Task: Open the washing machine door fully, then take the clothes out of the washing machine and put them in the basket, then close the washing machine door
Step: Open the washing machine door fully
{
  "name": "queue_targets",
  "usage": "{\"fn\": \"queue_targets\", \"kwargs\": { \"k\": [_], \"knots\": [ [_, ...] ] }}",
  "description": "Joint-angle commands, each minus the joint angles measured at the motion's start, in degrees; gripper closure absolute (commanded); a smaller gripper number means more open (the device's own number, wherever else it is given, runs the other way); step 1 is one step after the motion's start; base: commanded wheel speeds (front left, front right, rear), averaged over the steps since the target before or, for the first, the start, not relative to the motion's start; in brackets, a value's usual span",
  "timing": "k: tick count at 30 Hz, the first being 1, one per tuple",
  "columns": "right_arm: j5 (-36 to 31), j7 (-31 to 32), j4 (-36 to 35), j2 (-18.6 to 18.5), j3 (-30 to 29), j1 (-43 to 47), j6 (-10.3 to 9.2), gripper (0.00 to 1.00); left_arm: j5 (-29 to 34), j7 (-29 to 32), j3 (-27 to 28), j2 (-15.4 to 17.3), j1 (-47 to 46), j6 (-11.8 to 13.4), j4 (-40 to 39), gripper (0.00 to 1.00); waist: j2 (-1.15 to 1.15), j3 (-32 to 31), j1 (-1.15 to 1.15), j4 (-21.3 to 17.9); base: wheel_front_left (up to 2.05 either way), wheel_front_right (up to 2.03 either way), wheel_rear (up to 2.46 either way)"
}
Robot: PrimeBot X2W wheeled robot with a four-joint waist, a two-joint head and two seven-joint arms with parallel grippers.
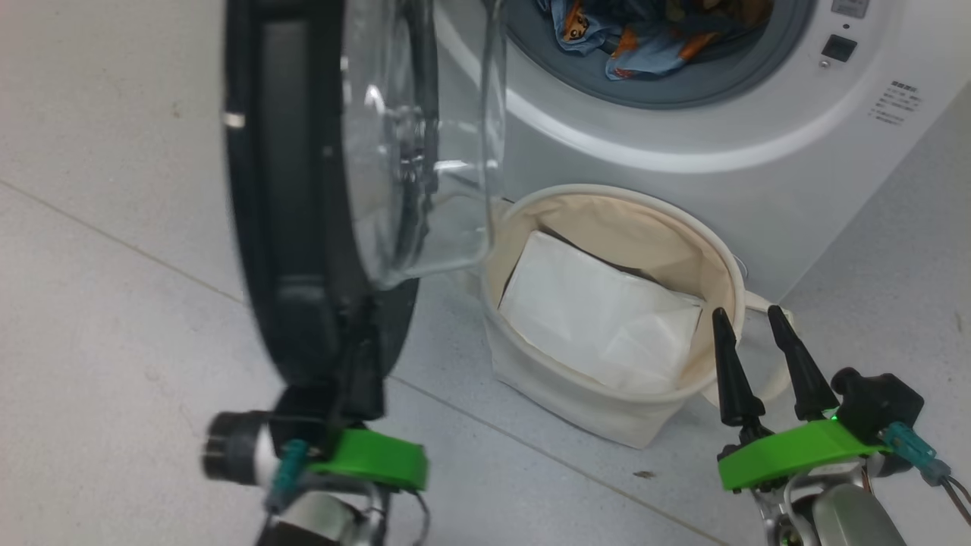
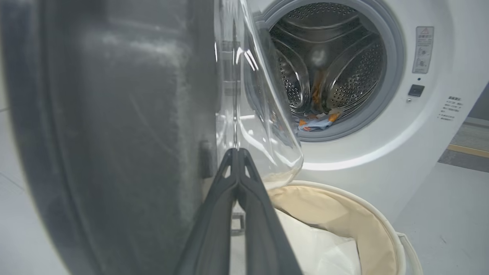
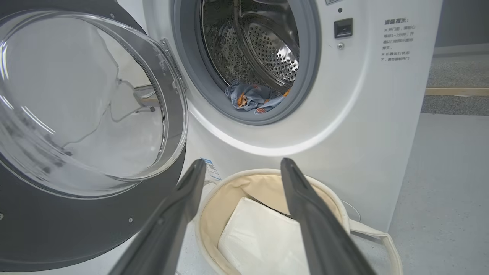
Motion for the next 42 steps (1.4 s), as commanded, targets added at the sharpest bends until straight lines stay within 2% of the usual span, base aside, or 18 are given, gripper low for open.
{"fn": "queue_targets", "kwargs": {
  "k": [1, 9, 17, 21, 29, 42],
  "knots": [
    [-0.1, -0.7, -1.6, 0.1, 1.4, -0.3, 0.01, 0.0, -0.5, -0.1, 3.5, 2.1, -1.2, 7.0, -1.4, 1.0, 0.0, 0.2, 0.0, -0.2, 0.0, 0.0, 0.0],
    [-0.8, -0.7, -2.0, 0.1, 1.2, -0.6, 0.01, 0.0, -4.9, 0.3, 14.7, 8.5, -0.9, 9.7, -0.1, 1.0, 0.0, 2.5, 0.0, -1.3, 0.0, 0.0, 0.0],
    [-2.6, -0.7, -2.9, 0.1, 0.1, -1.2, 0.01, 0.0, -9.6, -0.7, 25.7, 12.1, 0.5, 10.3, -0.2, 1.0, 0.0, 6.3, 0.0, -2.2, 0.0, 0.0, 0.0],
    [-3.9, -0.7, -3.7, 0.1, -0.9, -1.9, 0.01, 0.0, -10.6, -1.0, 29.3, 12.5, -0.4, 8.9, 0.1, 1.0, 0.0, 8.9, 0.0, -2.4, 0.0, 0.0, 0.0],
    [-4.5, -0.7, -4.9, -0.6, -1.6, -2.7, 0.01, 0.0, -10.1, -1.2, 31.9, 12.1, -3.2, 6.6, 2.2, 1.0, 0.0, 11.8, 0.0, -2.5, 0.0, 0.0, 0.0],
    [-4.3, -0.7, -5.9, -1.2, -2.1, -3.5, 0.01, 0.0, -6.0, -1.2, 37.4, 9.3, -5.3, 2.5, 4.0, 1.0, 0.0, 13.7, 0.0, -3.1, 0.0, 0.0, 0.0]
  ]
}}
